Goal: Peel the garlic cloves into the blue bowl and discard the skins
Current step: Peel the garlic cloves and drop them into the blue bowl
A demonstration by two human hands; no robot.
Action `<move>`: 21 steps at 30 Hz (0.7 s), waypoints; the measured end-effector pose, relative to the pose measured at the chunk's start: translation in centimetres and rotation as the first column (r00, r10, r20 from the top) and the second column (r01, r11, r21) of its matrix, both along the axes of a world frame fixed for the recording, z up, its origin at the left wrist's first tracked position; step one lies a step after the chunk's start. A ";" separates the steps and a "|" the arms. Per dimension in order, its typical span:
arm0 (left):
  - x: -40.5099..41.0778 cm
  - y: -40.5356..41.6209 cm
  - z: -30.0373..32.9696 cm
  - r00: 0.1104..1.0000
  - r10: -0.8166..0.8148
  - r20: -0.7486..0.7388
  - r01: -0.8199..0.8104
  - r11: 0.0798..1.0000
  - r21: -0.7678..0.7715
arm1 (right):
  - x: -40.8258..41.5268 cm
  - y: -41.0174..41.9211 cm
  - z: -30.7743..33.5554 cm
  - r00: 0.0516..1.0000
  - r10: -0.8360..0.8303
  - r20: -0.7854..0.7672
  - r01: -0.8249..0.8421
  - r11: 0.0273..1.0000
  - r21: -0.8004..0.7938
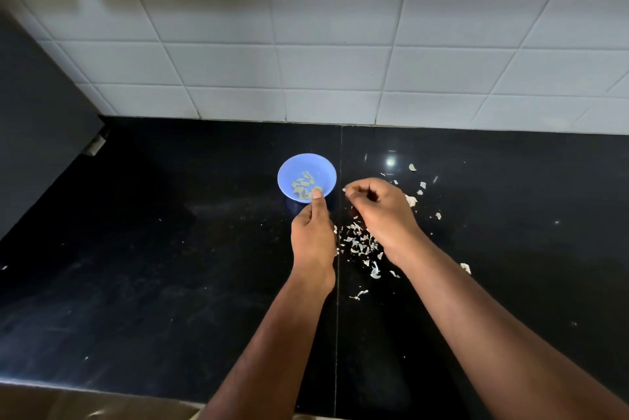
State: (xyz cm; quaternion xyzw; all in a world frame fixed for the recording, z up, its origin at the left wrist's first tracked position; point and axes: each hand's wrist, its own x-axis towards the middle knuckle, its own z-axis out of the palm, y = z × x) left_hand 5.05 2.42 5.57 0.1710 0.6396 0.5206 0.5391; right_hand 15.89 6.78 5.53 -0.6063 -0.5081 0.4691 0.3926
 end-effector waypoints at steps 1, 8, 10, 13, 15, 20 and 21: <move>-0.3 0.1 0.0 1.000 0.017 0.026 -0.016 1.000 -0.023 | -0.6 0.5 0.0 1.000 0.008 -0.001 -0.008 1.000 0.015; -2.7 0.9 -1.1 0.967 0.100 0.233 -0.078 0.992 -0.102 | -3.6 3.2 0.2 0.988 0.112 -0.107 -0.116 0.992 -0.040; -2.8 0.9 -1.2 0.958 0.108 0.266 -0.088 0.993 -0.084 | -3.2 3.0 0.5 0.979 0.081 -0.187 -0.088 0.996 -0.031; -2.3 0.9 -0.9 0.944 0.106 0.314 -0.095 0.994 -0.049 | -1.9 2.0 0.7 0.991 0.011 -0.137 -0.009 1.000 0.015; -1.5 0.9 -0.9 0.930 0.087 0.356 -0.086 0.996 -0.019 | -0.8 0.9 0.7 0.999 -0.009 -0.049 0.012 0.998 0.061; 1.2 0.9 -0.2 0.871 -0.012 0.491 -0.033 0.996 0.082 | 1.6 -1.5 -0.1 0.963 0.208 0.173 -0.235 0.959 0.156; 1.6 0.9 0.0 0.863 -0.027 0.505 -0.021 0.996 0.091 | 1.9 -1.7 -0.5 0.950 0.211 0.230 -0.254 0.950 0.179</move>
